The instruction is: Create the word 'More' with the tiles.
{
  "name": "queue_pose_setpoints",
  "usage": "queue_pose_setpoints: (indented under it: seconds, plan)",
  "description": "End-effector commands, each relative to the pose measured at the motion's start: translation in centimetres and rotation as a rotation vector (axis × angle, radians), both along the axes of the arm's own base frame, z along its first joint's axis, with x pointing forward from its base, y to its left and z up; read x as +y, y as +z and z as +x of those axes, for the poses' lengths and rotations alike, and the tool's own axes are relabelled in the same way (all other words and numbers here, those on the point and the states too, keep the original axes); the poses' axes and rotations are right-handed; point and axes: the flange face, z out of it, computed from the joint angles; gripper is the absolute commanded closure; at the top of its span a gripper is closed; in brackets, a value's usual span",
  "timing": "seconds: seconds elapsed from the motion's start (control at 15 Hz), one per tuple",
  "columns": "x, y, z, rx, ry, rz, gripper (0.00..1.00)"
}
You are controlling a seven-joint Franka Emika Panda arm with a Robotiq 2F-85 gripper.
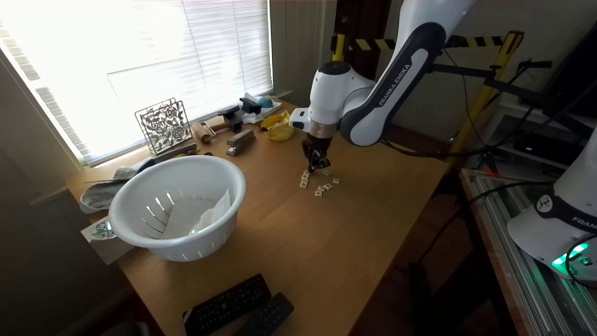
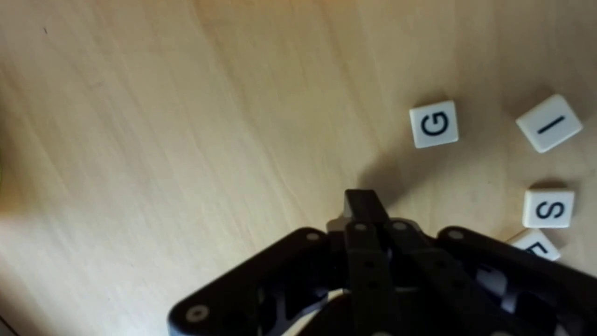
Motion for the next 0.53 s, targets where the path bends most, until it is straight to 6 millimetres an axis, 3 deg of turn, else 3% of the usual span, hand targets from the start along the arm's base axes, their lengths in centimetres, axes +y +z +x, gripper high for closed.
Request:
queue_pose_setpoints:
  seconds: [0.0,0.47]
  plan:
    - [0.37,-1.36,-0.16,0.014,0.091,-0.018,1.00]
    - [0.14,-1.44,-0.43,0.029,0.186,-0.045,1.00]
